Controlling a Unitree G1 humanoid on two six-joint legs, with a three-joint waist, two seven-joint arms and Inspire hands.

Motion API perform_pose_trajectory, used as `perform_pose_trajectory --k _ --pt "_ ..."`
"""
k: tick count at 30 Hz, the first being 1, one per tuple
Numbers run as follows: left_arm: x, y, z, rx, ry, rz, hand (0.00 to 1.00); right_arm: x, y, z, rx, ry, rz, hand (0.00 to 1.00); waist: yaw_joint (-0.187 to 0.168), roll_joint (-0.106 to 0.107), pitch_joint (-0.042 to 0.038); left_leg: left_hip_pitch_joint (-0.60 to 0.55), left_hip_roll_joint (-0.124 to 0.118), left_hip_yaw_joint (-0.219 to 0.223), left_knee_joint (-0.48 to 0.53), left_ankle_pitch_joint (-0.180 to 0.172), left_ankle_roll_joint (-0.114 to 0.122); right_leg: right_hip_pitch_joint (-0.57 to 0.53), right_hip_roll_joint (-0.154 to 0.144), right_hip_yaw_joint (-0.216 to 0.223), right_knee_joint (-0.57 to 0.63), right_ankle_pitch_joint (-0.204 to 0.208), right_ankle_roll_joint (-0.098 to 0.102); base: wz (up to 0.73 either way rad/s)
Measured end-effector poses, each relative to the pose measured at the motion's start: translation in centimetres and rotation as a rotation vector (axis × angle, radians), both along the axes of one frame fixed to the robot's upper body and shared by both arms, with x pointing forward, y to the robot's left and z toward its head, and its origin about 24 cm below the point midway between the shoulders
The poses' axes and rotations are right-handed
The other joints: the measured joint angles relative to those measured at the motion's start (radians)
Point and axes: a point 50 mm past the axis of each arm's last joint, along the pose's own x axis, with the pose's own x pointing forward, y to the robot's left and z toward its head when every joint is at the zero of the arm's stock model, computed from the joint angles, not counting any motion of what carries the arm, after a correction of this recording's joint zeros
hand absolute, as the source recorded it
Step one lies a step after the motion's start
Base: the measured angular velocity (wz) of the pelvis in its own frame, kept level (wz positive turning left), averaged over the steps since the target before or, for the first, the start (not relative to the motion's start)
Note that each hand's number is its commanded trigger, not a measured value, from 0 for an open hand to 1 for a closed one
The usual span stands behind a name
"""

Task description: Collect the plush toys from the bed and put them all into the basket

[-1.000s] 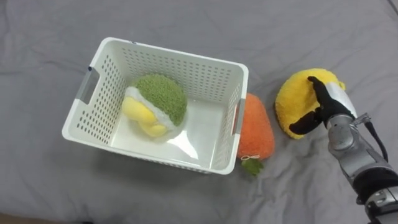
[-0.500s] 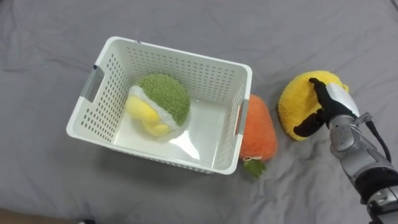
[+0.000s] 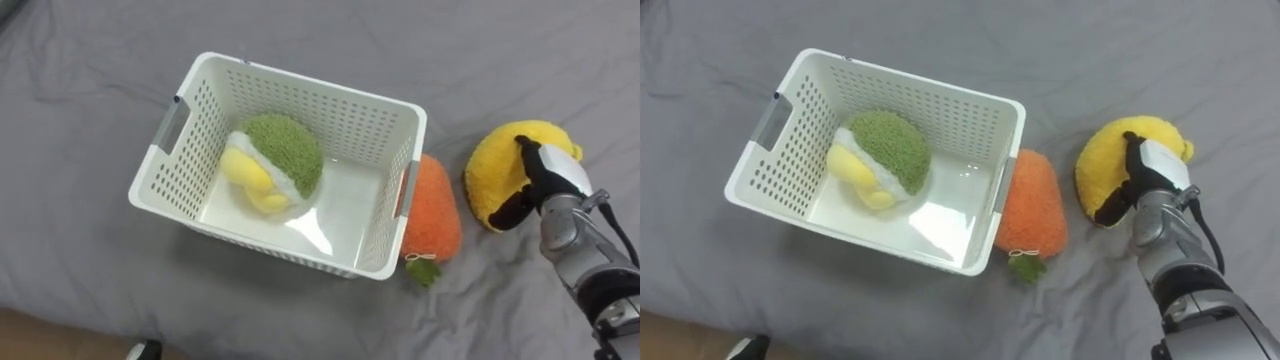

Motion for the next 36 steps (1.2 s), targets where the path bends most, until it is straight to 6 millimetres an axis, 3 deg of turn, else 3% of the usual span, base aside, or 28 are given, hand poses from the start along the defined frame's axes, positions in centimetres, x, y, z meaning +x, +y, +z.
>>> perform_pose_trajectory --k 19,20,21,28,36 --pt "-0.1 0.0 0.0 -0.002 -0.008 -0.007 0.0 0.0 -1.6 1.1 0.01 -0.136 -0.157 0.02 0.024 0.028 -0.001 -0.085 -0.008 -0.051 0.022 0.01 -0.002 -0.055 -0.005 -0.043 0.003 0.0 -0.001 0.07" --pt "-0.1 0.0 0.0 -0.002 -0.008 -0.011 0.0 0.0 -1.7 1.1 0.012 -0.141 -0.164 0.58 0.025 0.03 -0.0013 -0.088 -0.008 -0.054 0.025 0.011 -0.002 -0.056 -0.006 -0.047 0.003 0.0 -0.001 0.19" --pt "0.0 -0.1 0.0 -0.002 -0.009 -0.019 0.0 0.0 -1.8 1.3 0.014 -0.152 -0.176 1.0 0.027 0.037 0.0 -0.096 -0.01 -0.061 0.031 0.011 -0.002 -0.059 -0.007 -0.051 0.006 0.0 -0.001 0.11" --pt "-0.1 -0.4 -0.1 -0.017 -0.007 -0.011 0.0 0.1 -3.2 2.7 -0.011 -0.215 -0.217 1.0 0.033 0.054 0.0053 -0.114 -0.015 -0.065 0.037 0.018 0.005 -0.083 -0.016 -0.056 0.032 0.0 0.0 0.03" --pt "0.6 -0.6 0.2 -0.022 -0.034 -0.019 0.0 -0.2 -4.2 3.0 0.004 -0.23 -0.267 1.0 0.033 0.054 0.006 -0.133 -0.016 -0.065 0.034 0.023 0.006 -0.111 -0.02 -0.056 0.049 0.0 0.0 0.0"
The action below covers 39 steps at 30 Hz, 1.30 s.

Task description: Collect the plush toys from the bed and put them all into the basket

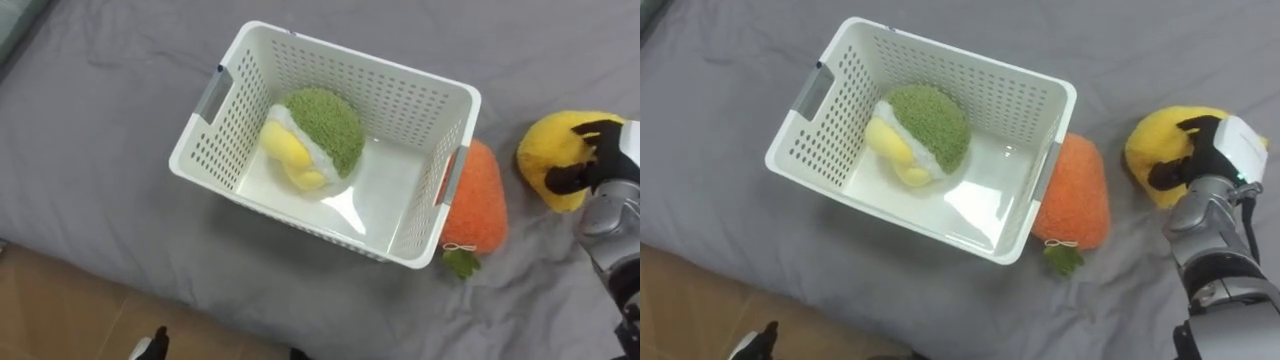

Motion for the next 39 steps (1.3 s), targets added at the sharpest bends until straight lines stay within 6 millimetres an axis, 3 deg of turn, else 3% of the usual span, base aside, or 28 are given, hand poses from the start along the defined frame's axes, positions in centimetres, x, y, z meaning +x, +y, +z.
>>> perform_pose_trajectory --k 24,29,33,36,39 --pt "1.2 -0.3 0.4 -0.019 -0.046 -0.016 0.0 -0.5 -0.6 -0.3 0.099 -0.042 -0.082 1.0 -0.003 -0.002 -0.0002 -0.001 0.0 0.01 0.002 0.002 0.002 -0.005 -0.003 0.007 0.003 0.0 0.0 0.0" --pt "1.1 -0.2 0.4 -0.018 -0.047 -0.01 0.0 -0.5 -0.7 -0.1 0.134 -0.075 -0.105 1.0 -0.01 -0.007 -0.0013 0.006 0.0 0.024 0.001 0.004 0.003 -0.007 -0.004 0.021 0.008 0.0 0.0 -0.07" --pt "0.8 0.0 0.4 -0.012 -0.045 0.004 0.0 0.2 0.1 0.6 0.16 -0.139 -0.064 1.0 -0.037 -0.02 -0.003 0.019 0.0 0.033 0.0 0.005 0.004 0.0 -0.003 0.033 0.009 0.0 0.0 -0.06" --pt "0.9 0.0 0.5 -0.009 -0.051 0.006 0.0 0.5 0.8 0.9 0.173 -0.169 -0.032 1.0 -0.056 -0.036 -0.0078 0.052 0.001 0.043 -0.01 0.005 0.004 0.031 -0.001 0.039 -0.001 0.0 0.0 -0.05" --pt "-0.5 0.7 0.1 -0.007 -0.023 0.059 0.0 0.4 1.9 1.0 0.182 -0.21 0.029 1.0 -0.071 -0.056 -0.0217 0.104 0.001 0.055 -0.026 0.005 0.004 0.078 0.001 0.048 -0.021 0.0 0.0 -0.11"
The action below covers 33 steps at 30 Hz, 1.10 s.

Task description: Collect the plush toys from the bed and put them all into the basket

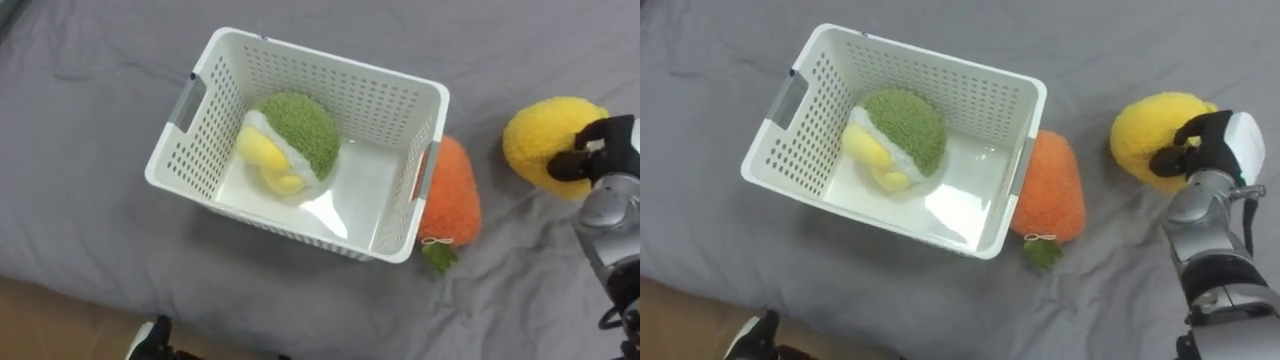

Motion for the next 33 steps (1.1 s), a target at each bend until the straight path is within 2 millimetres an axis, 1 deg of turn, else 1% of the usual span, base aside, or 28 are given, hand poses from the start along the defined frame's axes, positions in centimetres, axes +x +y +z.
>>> perform_pose_trajectory --k 1,2,3,5,6,7,9,10,14,16,17,19,24,26,29,32,33 --pt "-0.7 0.3 -0.1 0.006 0.008 0.022 0.0 -0.1 0.5 0.1 0.014 -0.031 0.019 1.0 -0.014 -0.007 -0.0047 0.024 -0.001 0.0 -0.006 0.0 0.0 0.024 0.001 0.002 -0.007 0.0 0.0 -0.03" --pt "-1.0 0.4 -0.2 0.011 0.01 0.034 0.0 -0.2 0.8 0.2 0.025 -0.048 0.026 1.0 -0.018 -0.01 -0.0086 0.033 -0.001 0.001 -0.007 0.0 0.0 0.037 0.002 0.002 -0.016 0.0 0.001 0.0" --pt "-1.4 0.6 -0.2 0.017 0.016 0.047 0.0 -0.3 1.3 0.5 0.033 -0.075 0.049 1.0 -0.023 -0.013 -0.0108 0.055 -0.001 0.001 -0.01 -0.001 0.0 0.062 0.004 0.004 -0.026 0.001 0.002 0.0" --pt "-2.0 0.7 -0.4 0.02 0.038 0.057 0.0 -0.3 2.1 1.1 0.038 -0.119 0.084 1.0 -0.027 -0.013 -0.0126 0.087 -0.002 0.001 -0.016 -0.001 -0.001 0.097 0.006 0.006 -0.038 0.004 0.006 0.0" --pt "-2.3 0.7 -0.5 0.022 0.049 0.061 0.0 -0.3 2.6 1.5 0.037 -0.145 0.106 1.0 -0.035 -0.012 -0.0154 0.103 -0.002 0.003 -0.021 -0.001 -0.001 0.113 0.006 0.005 -0.042 0.004 0.006 0.03" --pt "-2.7 0.8 -0.5 0.021 0.05 0.074 0.0 -0.4 3.0 1.9 0.025 -0.169 0.131 1.0 -0.04 -0.01 -0.0165 0.123 -0.001 0.004 -0.031 -0.001 -0.001 0.133 0.009 0.002 -0.05 0.004 0.006 0.05" --pt "-3.4 0.9 -0.5 0.026 0.054 0.081 0.0 -1.0 3.6 2.2 0.004 -0.195 0.16 1.0 -0.041 -0.011 -0.0175 0.153 -0.001 0.002 -0.036 -0.002 -0.002 0.161 0.01 0.002 -0.053 0.003 0.008 0.02" --pt "-3.9 1.0 -0.6 0.025 0.06 0.087 0.0 -1.3 4.0 2.4 -0.019 -0.211 0.187 1.0 -0.041 -0.009 -0.0195 0.169 0.0 0.0 -0.04 -0.006 -0.003 0.176 0.011 0.004 -0.054 0.002 0.009 0.0" --pt "-4.6 1.1 -0.7 0.024 0.069 0.109 0.0 -2.1 4.6 2.6 -0.026 -0.228 0.224 1.0 -0.044 -0.004 -0.0274 0.201 -0.001 0.0 -0.046 -0.007 -0.002 0.207 0.012 0.005 -0.053 0.0 0.011 0.01" --pt "-5.2 1.2 -0.7 0.019 0.069 0.13 0.0 -2.2 4.7 3.5 -0.038 -0.262 0.238 1.0 -0.043 0.004 -0.0338 0.213 -0.001 0.002 -0.047 -0.008 -0.001 0.214 0.011 0.008 -0.048 -0.001 0.012 -0.05" --pt "-5.4 1.3 -0.7 0.02 0.07 0.137 0.0 -2.2 4.8 3.8 -0.045 -0.276 0.243 1.0 -0.045 0.006 -0.0353 0.216 -0.001 0.002 -0.048 -0.008 -0.001 0.217 0.011 0.008 -0.048 -0.001 0.012 -0.05" --pt "-6.2 1.7 -0.7 0.029 0.08 0.163 0.0 -2.2 5.2 4.9 -0.047 -0.321 0.265 1.0 -0.05 0.008 -0.0361 0.242 0.0 0.002 -0.053 -0.009 -0.003 0.241 0.013 0.008 -0.051 -0.003 0.012 -0.02" --pt "-6.7 1.8 -0.8 0.027 0.088 0.185 0.0 -2.5 6.2 6.6 -0.044 -0.385 0.323 1.0 -0.044 0.007 -0.0361 0.283 0.0 0.001 -0.065 -0.012 -0.006 0.276 0.014 0.011 -0.049 -0.014 0.014 0.01" --pt "-6.8 1.7 -0.8 0.022 0.092 0.187 0.0 -2.5 6.5 7.0 -0.043 -0.392 0.345 1.0 -0.041 0.006 -0.0352 0.288 0.0 0.001 -0.065 -0.013 -0.007 0.28 0.014 0.011 -0.049 -0.016 0.014 0.0" --pt "-6.8 1.5 -0.9 0.019 0.092 0.186 0.0 -2.5 7.3 8.1 -0.044 -0.42 0.391 1.0 -0.042 0.003 -0.0336 0.283 0.0 0.001 -0.067 -0.013 -0.007 0.274 0.014 0.011 -0.05 -0.016 0.014 0.0" --pt "-7.2 1.5 -0.9 0.019 0.101 0.189 0.0 -2.6 8.2 9.4 -0.046 -0.47 0.436 1.0 -0.039 0.002 -0.0324 0.286 0.0 -0.001 -0.068 -0.016 -0.008 0.282 0.015 0.01 -0.054 -0.018 0.016 0.01" --pt "-7.3 1.5 -0.9 0.019 0.102 0.189 0.0 -2.5 8.5 10.1 -0.048 -0.495 0.449 1.0 -0.039 0.0 -0.0308 0.286 -0.001 -0.003 -0.068 -0.017 -0.008 0.283 0.015 0.009 -0.056 -0.018 0.016 0.04"
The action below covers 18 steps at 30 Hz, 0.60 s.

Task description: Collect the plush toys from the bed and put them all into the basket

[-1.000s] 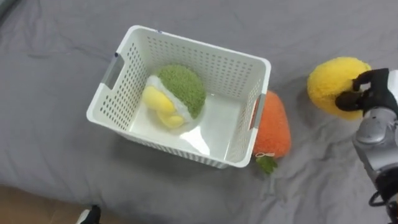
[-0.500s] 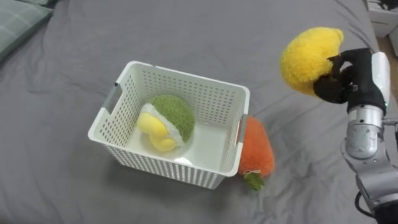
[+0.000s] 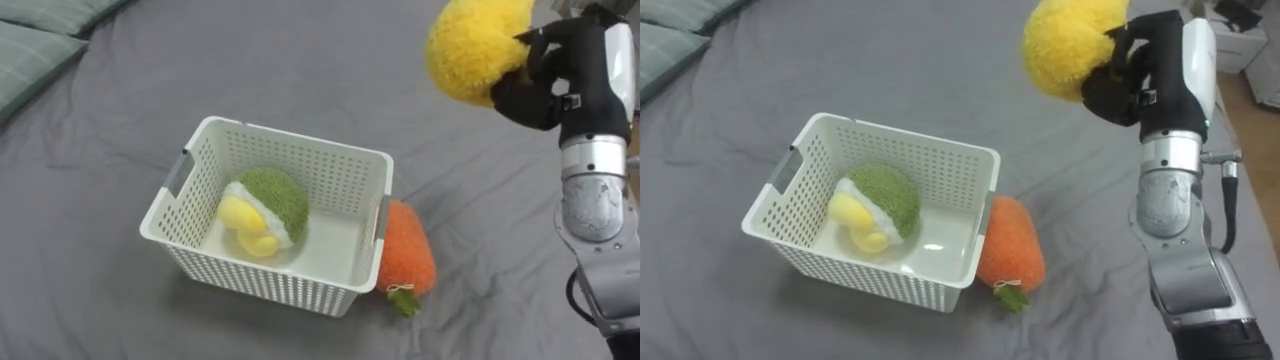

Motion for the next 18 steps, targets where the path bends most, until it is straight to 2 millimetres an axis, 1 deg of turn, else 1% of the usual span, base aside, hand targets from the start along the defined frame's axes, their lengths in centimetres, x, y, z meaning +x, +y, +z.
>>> perform_pose_trajectory --k 1,2,4,6,9,10,11,13,15,18 --pt "-0.1 0.0 0.0 0.0 0.002 -0.003 0.0 0.2 0.4 0.7 0.0 -0.026 0.015 1.0 0.0 -0.003 0.0032 -0.001 0.0 0.0 0.0 0.0 0.0 0.0 0.0 -0.002 -0.001 0.0 0.0 0.03" --pt "-0.1 0.0 0.0 0.0 0.002 -0.003 0.0 0.3 0.6 1.0 0.002 -0.038 0.023 1.0 0.003 -0.005 0.0046 -0.001 0.0 -0.001 -0.001 0.0 0.0 0.0 0.001 -0.002 -0.002 0.0 0.0 0.0" --pt "-0.2 0.0 -0.1 0.002 0.008 0.0 0.0 0.4 1.8 1.9 0.013 -0.073 0.07 1.0 0.01 -0.014 0.0097 0.0 0.002 -0.003 0.0 -0.004 -0.003 0.004 0.004 -0.001 -0.008 0.0 0.0 0.0" --pt "-0.3 -0.2 -0.1 -0.001 0.01 0.0 0.0 0.3 2.5 2.1 0.003 -0.075 0.108 1.0 0.02 -0.016 0.0104 -0.001 0.002 -0.007 0.002 -0.008 -0.003 0.005 0.005 -0.002 -0.009 0.0 0.0 0.0" --pt "-0.3 -0.2 -0.1 0.014 0.02 -0.035 0.0 0.4 2.8 2.0 -0.021 -0.057 0.13 1.0 0.037 -0.016 0.0104 -0.003 0.001 -0.009 0.003 -0.013 -0.002 0.005 0.004 -0.003 -0.011 -0.001 0.001 -0.01" --pt "-0.2 -0.2 0.0 0.021 0.018 -0.052 0.0 0.4 3.4 1.9 -0.024 -0.051 0.137 1.0 0.05 -0.016 0.0105 -0.003 0.001 -0.005 0.002 -0.015 -0.002 0.002 0.004 -0.001 -0.011 -0.001 0.002 -0.06" --pt "-0.3 -0.2 0.0 0.024 0.021 -0.059 0.0 0.4 3.7 1.8 -0.027 -0.049 0.142 1.0 0.053 -0.016 0.0105 -0.003 0.001 -0.005 0.002 -0.016 -0.002 0.002 0.004 -0.001 -0.012 -0.001 0.002 -0.08" --pt "-0.3 -0.3 0.0 0.032 0.027 -0.079 0.0 0.3 5.1 1.3 -0.046 -0.021 0.203 1.0 0.057 -0.016 0.0105 -0.005 0.001 -0.006 0.003 -0.019 -0.002 0.002 0.004 -0.004 -0.012 -0.002 0.003 0.0" --pt "-0.3 -0.4 0.0 0.029 0.027 -0.078 0.0 0.3 6.0 0.9 -0.055 0.009 0.253 1.0 0.061 -0.015 0.0104 -0.005 0.001 -0.009 0.003 -0.02 -0.001 0.004 0.003 -0.009 -0.012 -0.002 0.003 0.06" --pt "0.2 -0.6 0.0 0.023 0.015 -0.08 0.0 0.2 7.5 0.2 -0.085 0.06 0.331 1.0 0.078 -0.014 0.011 -0.004 0.002 -0.009 0.004 -0.02 -0.001 0.007 0.002 -0.014 -0.012 -0.002 0.003 0.02"
